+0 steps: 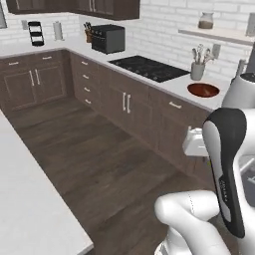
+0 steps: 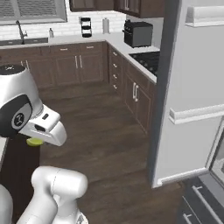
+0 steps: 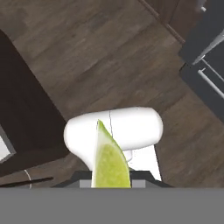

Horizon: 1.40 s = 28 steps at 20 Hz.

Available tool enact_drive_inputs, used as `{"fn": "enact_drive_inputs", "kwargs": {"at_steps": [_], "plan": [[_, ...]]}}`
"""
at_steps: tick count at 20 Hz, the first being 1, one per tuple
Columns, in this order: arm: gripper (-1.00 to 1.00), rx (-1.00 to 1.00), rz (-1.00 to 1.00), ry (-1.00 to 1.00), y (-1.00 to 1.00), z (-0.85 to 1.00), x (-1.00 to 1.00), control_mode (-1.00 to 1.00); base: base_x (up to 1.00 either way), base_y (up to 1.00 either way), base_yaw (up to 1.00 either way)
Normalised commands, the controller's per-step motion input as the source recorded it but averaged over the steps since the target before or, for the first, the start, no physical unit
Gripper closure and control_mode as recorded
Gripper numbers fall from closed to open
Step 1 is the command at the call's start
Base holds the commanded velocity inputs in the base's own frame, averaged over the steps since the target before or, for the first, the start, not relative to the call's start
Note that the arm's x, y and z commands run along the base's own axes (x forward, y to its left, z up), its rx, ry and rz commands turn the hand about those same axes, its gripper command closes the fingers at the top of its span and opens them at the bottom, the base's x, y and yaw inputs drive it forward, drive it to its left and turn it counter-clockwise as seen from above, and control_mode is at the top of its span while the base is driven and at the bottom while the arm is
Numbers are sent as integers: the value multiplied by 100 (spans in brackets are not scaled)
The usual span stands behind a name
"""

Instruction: Grab a lemon wedge from the fridge and one ice cube from the ice bowl, and put them in the glass of lemonade.

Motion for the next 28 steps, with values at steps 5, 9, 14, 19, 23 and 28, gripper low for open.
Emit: {"fn": "enact_drive_inputs", "kwargs": {"at_steps": [5,9,14,19,23,28], "plan": [[100,0,0,0,0,0,0,100,99,42,32],[100,0,0,0,0,0,0,100,100,-13,6],[100,0,0,0,0,0,0,100,100,-33,-11],[100,0,0,0,0,0,0,100,87,-25,-44],[100,0,0,0,0,0,0,100,56,-6,-62],[100,0,0,0,0,0,0,100,42,4,-80]]}}
